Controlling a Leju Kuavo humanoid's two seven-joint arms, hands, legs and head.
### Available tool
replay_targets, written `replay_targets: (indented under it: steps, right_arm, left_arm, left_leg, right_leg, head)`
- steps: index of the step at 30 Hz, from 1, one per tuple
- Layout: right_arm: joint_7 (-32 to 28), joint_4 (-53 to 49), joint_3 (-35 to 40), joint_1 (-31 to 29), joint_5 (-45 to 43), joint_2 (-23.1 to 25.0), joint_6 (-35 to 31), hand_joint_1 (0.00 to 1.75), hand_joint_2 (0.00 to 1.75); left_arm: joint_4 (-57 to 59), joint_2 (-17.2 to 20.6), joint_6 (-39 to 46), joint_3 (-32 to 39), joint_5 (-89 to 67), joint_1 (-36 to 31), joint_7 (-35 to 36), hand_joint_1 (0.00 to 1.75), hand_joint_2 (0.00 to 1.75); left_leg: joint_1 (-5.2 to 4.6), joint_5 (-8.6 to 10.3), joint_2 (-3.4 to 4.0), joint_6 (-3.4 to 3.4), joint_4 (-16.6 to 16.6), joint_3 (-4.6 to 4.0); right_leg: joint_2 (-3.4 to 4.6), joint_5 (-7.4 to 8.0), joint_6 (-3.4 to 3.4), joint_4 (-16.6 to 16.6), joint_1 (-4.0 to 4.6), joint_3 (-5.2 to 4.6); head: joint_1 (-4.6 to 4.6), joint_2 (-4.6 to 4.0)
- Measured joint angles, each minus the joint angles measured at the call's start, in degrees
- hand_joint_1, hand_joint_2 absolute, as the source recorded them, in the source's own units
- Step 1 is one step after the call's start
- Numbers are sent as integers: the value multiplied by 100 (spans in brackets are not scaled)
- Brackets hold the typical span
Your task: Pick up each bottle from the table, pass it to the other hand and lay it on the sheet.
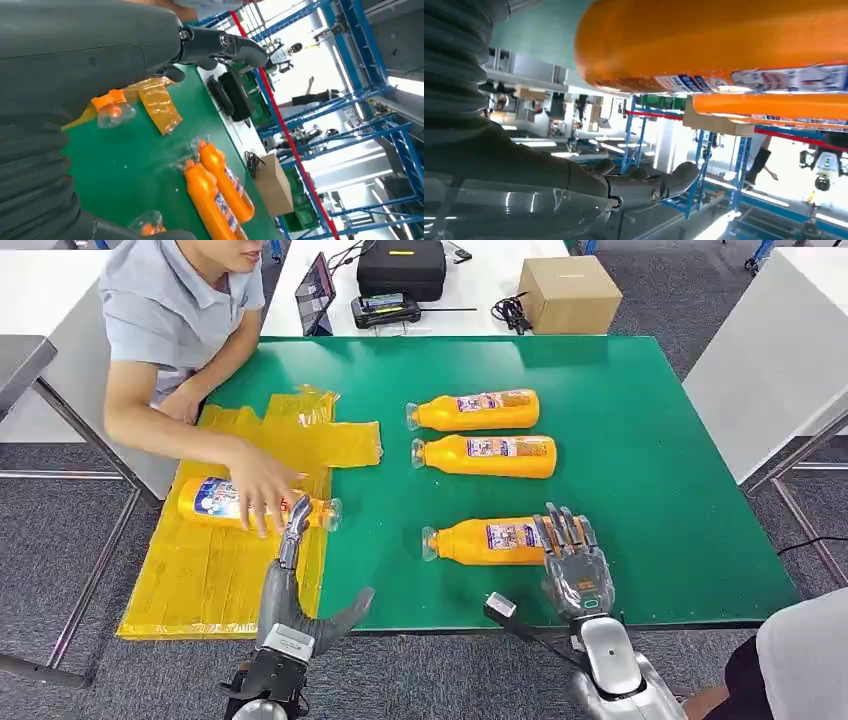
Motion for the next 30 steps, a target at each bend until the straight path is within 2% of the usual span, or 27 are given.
replay_targets:
  steps: [9,19,30]
  right_arm:
    - [-90,326,140,-397,-94,-110,-39,0,175]
    - [-411,826,241,-632,-702,-33,-68,0,175]
    - [-153,1181,385,-827,-430,-22,129,0,175]
  left_arm:
    - [65,0,-11,-85,24,-22,7,0,175]
    - [170,2,-11,-129,70,-107,17,0,175]
    - [232,4,-252,-212,372,-142,87,0,175]
  left_leg:
    - [1,0,0,0,0,0]
    - [0,0,-1,1,0,0]
    - [0,0,-1,1,0,0]
  right_leg:
    - [0,0,0,0,1,-1]
    - [-1,0,0,0,0,0]
    - [-1,0,0,0,0,0]
  head:
    - [-2,0]
    - [-2,0]
    - [-2,0]
